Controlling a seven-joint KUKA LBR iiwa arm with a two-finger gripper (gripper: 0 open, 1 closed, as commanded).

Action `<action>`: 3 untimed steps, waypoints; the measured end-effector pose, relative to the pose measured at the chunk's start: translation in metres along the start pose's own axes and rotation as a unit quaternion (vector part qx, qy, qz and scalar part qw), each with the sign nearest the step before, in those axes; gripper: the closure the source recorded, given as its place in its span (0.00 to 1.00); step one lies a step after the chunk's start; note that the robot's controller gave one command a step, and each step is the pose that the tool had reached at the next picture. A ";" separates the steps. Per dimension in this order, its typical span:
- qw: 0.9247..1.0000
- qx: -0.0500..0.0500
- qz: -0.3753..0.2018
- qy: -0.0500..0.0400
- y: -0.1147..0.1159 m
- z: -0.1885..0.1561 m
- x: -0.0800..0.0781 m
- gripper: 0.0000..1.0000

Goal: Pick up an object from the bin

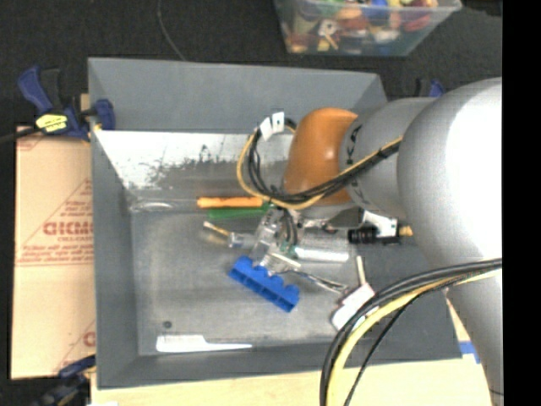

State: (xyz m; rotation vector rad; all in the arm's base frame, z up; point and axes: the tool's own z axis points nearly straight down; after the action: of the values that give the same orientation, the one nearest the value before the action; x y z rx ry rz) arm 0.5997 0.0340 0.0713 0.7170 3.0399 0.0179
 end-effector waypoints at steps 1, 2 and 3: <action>1.000 0.000 0.000 0.000 0.000 0.000 0.000 1.00; 1.000 0.001 -0.001 0.001 -0.001 -0.010 0.001 1.00; 1.000 0.000 -0.001 -0.001 0.000 -0.020 0.000 1.00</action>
Offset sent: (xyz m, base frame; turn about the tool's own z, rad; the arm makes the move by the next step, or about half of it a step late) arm -0.0001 0.0002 0.0277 -0.0003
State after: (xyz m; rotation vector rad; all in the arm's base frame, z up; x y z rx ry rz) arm 0.5996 0.0335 0.0918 0.7132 3.0395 0.0184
